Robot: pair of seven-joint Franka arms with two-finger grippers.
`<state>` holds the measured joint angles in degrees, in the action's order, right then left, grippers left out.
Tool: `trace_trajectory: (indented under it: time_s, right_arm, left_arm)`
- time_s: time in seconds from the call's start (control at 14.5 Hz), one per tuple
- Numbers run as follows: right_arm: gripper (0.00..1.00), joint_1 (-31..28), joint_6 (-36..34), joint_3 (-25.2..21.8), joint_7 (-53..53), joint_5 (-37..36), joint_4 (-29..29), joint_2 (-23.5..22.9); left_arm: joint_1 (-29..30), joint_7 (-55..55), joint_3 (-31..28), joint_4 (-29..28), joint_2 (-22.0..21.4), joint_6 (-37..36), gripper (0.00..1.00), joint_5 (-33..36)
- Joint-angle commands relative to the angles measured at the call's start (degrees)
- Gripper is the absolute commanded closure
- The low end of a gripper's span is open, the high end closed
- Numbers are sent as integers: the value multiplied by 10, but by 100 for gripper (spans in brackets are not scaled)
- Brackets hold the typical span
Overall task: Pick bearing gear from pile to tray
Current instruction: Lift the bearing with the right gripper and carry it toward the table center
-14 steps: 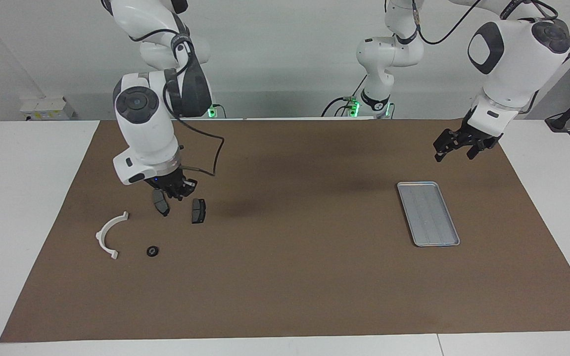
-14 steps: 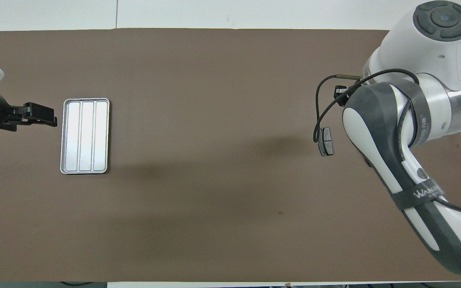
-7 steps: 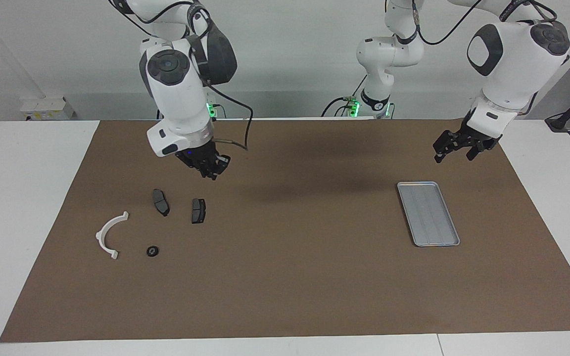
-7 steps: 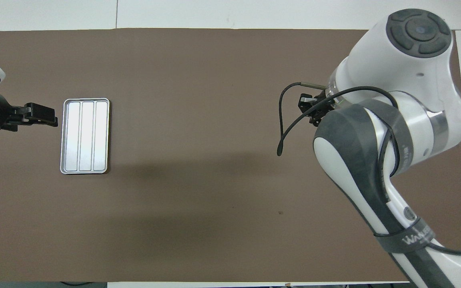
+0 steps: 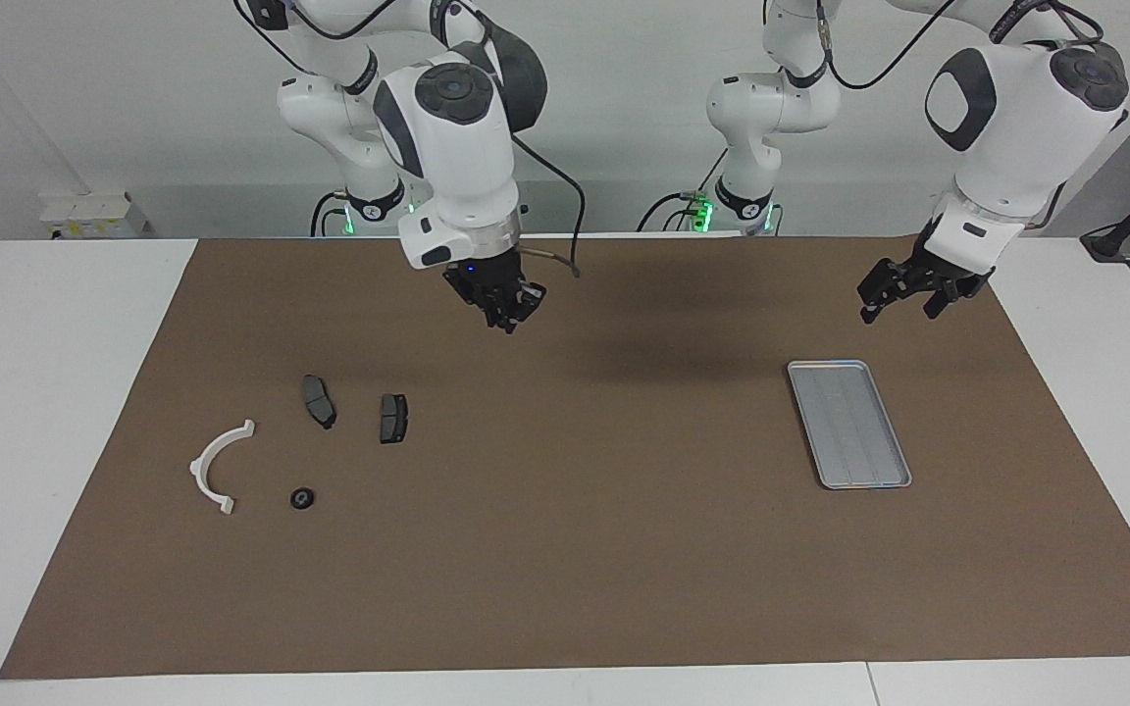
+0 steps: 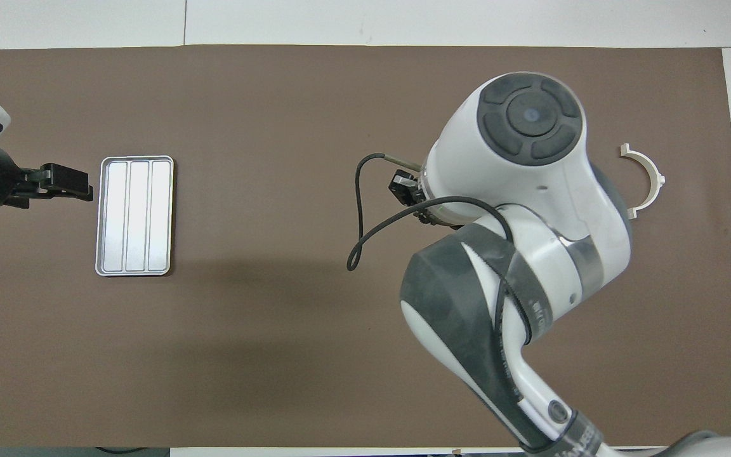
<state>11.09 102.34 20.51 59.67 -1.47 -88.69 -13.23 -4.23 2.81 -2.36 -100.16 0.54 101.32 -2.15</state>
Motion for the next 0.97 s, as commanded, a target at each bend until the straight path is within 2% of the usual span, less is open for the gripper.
trace_trajectory:
  time_s: [0.0,0.41,0.69,0.9]
  right_arm:
    - [100,28,29,2,61,7,-17,7]
    - [100,103,120,1,141,5,-78,3]
    - [100,119,185,1,154,-4,-124,-7]
    - [100,122,204,1,160,-14,-135,-21]
  left_arm:
    - [-7,7,-4,-25,-20,14,0,0]
    - [-6,5,-4,-26,-21,19,0,0]
    - [-5,4,-4,-35,-23,23,0,0]
    - [-1,1,-4,-38,-26,29,0,0]
